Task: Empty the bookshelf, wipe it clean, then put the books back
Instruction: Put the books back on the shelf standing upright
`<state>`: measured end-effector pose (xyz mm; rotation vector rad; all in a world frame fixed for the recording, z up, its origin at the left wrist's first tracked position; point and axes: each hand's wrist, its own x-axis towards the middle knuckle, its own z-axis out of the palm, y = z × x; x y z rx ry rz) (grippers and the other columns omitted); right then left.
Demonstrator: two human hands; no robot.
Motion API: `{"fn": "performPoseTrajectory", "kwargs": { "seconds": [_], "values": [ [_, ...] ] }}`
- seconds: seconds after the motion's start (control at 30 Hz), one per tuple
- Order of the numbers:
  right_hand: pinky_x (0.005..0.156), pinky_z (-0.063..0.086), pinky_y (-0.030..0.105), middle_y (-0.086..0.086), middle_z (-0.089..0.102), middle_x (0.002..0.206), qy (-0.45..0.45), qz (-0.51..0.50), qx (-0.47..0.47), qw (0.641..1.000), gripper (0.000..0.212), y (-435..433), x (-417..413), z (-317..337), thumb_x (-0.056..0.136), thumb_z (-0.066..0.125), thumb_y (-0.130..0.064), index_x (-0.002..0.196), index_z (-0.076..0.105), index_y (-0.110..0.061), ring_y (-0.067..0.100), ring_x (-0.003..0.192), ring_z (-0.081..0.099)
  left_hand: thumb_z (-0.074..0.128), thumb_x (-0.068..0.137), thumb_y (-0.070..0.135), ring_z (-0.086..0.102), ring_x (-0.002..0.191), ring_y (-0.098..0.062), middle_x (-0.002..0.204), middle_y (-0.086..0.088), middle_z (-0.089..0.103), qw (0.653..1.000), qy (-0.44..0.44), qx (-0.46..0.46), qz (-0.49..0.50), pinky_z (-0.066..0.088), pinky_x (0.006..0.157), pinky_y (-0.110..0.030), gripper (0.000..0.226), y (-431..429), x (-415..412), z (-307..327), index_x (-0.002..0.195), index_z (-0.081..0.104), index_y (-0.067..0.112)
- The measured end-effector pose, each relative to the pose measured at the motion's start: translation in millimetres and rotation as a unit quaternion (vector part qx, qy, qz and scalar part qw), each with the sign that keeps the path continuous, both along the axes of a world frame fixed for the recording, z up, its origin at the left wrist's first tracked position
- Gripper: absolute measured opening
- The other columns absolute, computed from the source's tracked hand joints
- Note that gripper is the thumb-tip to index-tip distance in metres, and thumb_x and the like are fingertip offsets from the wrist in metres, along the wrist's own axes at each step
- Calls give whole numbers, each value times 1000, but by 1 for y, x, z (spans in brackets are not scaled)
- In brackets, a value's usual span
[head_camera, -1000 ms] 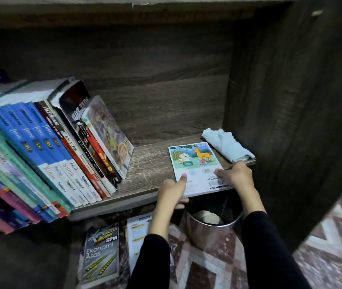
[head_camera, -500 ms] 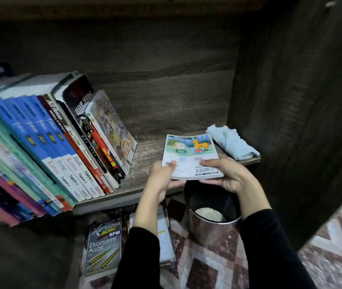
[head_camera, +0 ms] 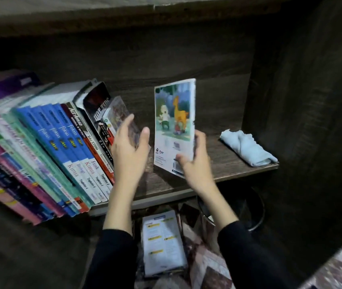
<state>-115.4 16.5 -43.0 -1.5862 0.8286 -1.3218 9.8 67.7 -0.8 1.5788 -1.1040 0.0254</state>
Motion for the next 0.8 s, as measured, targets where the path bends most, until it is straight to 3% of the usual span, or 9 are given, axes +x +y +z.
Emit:
{"fn": "performPoseTrajectory", "kwargs": {
  "seconds": [0.1, 0.17, 0.23, 0.33, 0.47, 0.6, 0.7, 0.8],
  "values": [
    [70, 37, 20, 8, 62, 110, 117, -22, -64, 991, 60, 21, 28, -10, 86, 47, 9, 137, 38, -20, 18, 84, 55, 51, 86, 57, 28, 139, -7, 153, 6, 28, 997, -18, -52, -46, 26, 115, -37, 75, 11, 9, 18, 148, 24, 25],
    [85, 41, 26, 9, 53, 133, 171, 3, -100, 980, 65, 30, 46, -18, 86, 45, 9, 143, 36, -20, 26, 101, 57, 50, 82, 62, 17, 141, -2, 156, 10, 19, 995, -62, -50, -58, 15, 116, -29, 84, 19, 17, 26, 150, 16, 26],
    [98, 41, 36, 3, 40, 147, 212, 21, -123, 969, 67, 34, 60, -26, 87, 44, 8, 145, 33, -21, 32, 117, 53, 56, 86, 52, 10, 142, -3, 156, 10, 20, 987, -160, -9, -27, 0, 117, -30, 77, 27, 24, 31, 149, 21, 26],
    [101, 39, 35, 0, 36, 151, 212, 33, -110, 970, 70, 33, 72, -36, 85, 43, 11, 146, 32, -21, 30, 121, 51, 59, 90, 37, 12, 141, -4, 152, 5, 31, 958, -276, 69, 26, -13, 114, -34, 64, 36, 36, 32, 146, 30, 27],
    [95, 42, 28, 1, 42, 146, 211, 47, -97, 971, 70, 21, 81, -46, 84, 43, 14, 144, 35, -21, 26, 118, 55, 63, 83, 50, 8, 136, 3, 153, 10, 25, 932, -331, 135, 54, -22, 108, -27, 82, 38, 51, 23, 150, 21, 27],
    [86, 36, 16, -2, 40, 148, 222, 78, -75, 969, 72, 16, 93, -51, 84, 45, 14, 145, 33, -23, 22, 116, 55, 67, 79, 49, 29, 138, -8, 149, 5, 37, 918, -368, 117, 86, -18, 112, -30, 82, 34, 59, 13, 147, 30, 20],
    [98, 42, 29, 0, 47, 142, 200, 127, -31, 971, 69, 1, 93, -53, 82, 58, 5, 138, 37, -28, 25, 121, 52, 71, 77, 43, 36, 135, -10, 145, 6, 43, 913, -381, 103, 101, -18, 112, -30, 79, 31, 61, 8, 144, 35, 22],
    [107, 38, 41, -3, 43, 144, 195, 232, 37, 952, 76, -17, 83, -51, 73, 75, -7, 132, 39, -38, 22, 129, 46, 74, 77, 34, 38, 134, -11, 144, 5, 45, 912, -384, 86, 115, -22, 112, -29, 78, 27, 61, 3, 144, 36, 22]
  ]
}}
